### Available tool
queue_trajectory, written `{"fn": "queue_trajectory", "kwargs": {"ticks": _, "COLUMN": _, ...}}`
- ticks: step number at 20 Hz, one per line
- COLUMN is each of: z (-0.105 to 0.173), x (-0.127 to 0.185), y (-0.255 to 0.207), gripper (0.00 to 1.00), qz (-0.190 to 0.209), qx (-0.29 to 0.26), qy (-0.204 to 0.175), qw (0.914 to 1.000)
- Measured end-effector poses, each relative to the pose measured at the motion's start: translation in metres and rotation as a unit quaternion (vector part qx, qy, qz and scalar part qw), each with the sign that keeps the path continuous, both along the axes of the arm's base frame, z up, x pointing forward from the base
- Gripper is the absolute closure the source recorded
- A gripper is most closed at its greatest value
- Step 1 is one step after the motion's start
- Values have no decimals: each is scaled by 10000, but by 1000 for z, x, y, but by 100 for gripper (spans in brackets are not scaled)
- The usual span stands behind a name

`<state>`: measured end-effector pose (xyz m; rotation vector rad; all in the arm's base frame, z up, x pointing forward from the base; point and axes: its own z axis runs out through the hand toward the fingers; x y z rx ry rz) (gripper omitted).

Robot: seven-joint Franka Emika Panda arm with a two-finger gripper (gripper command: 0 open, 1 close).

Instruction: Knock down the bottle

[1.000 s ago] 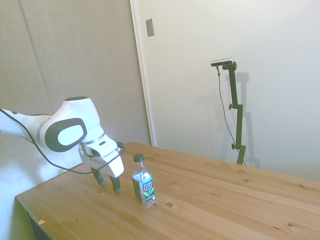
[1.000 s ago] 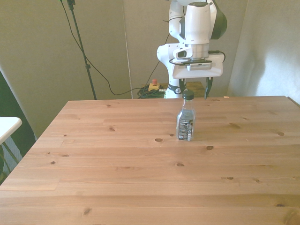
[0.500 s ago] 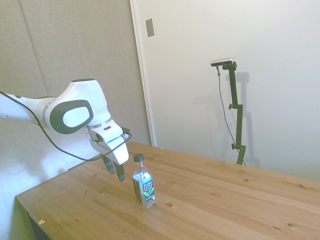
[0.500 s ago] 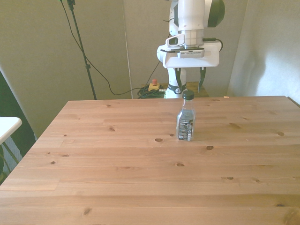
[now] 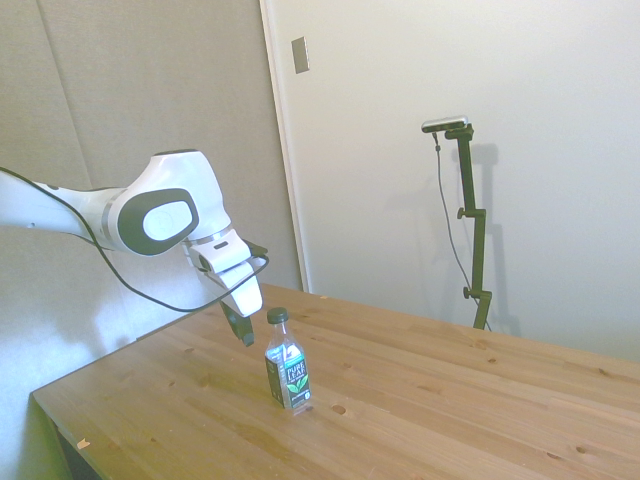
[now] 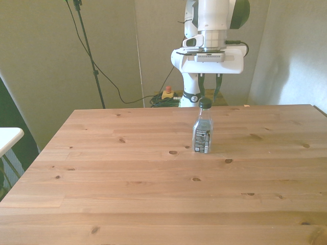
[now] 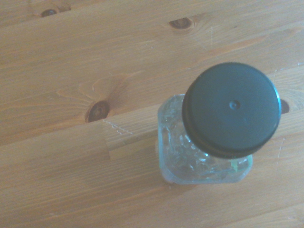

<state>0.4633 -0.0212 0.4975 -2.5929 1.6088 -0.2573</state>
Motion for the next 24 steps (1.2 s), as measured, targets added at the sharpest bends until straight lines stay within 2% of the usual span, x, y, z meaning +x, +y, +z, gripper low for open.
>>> {"fn": "queue_trajectory", "kwargs": {"ticks": 8, "z": 2, "x": 23, "y": -7, "gripper": 100, "qz": -169, "qx": -120, "qy": -11, "qw": 9998}}
{"fn": "queue_trajectory", "kwargs": {"ticks": 13, "z": 4, "x": 50, "y": -16, "gripper": 100, "qz": -372, "qx": -221, "qy": -41, "qw": 9991}}
{"fn": "queue_trajectory", "kwargs": {"ticks": 19, "z": 5, "x": 102, "y": -40, "gripper": 100, "qz": -672, "qx": -307, "qy": -142, "qw": 9972}}
{"fn": "queue_trajectory", "kwargs": {"ticks": 24, "z": -9, "x": 152, "y": -32, "gripper": 100, "qz": -678, "qx": -287, "qy": -291, "qw": 9969}}
